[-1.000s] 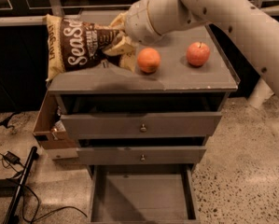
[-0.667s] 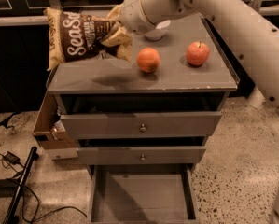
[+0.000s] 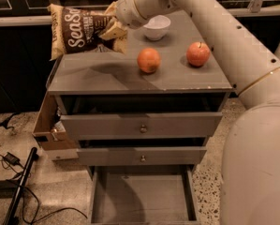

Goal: Pick brown chip bag from bottom drawer and place on counter

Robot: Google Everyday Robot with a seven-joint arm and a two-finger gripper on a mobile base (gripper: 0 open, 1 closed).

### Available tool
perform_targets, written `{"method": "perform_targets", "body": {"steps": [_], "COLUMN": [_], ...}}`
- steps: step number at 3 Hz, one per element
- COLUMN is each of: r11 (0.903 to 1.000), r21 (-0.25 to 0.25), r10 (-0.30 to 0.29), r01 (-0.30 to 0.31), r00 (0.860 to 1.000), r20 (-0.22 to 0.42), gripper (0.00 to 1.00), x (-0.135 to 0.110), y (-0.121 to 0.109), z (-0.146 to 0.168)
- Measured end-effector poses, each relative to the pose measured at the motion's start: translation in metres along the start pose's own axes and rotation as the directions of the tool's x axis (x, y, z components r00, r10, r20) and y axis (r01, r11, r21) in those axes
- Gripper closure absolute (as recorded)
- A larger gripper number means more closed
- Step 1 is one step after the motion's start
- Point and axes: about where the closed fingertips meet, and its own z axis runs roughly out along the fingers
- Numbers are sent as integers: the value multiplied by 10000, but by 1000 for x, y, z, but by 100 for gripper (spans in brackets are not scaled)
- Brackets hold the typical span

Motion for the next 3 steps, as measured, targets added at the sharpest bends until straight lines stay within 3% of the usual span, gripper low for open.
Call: {"method": "perform_targets", "body": {"steps": [3], "r11": [9981], "r21": [76], "r10": [613], "r01": [-611], "r00": [9975], "r20": [-361], "gripper": [100], "x": [40], "y": [-8], "z": [24]}}
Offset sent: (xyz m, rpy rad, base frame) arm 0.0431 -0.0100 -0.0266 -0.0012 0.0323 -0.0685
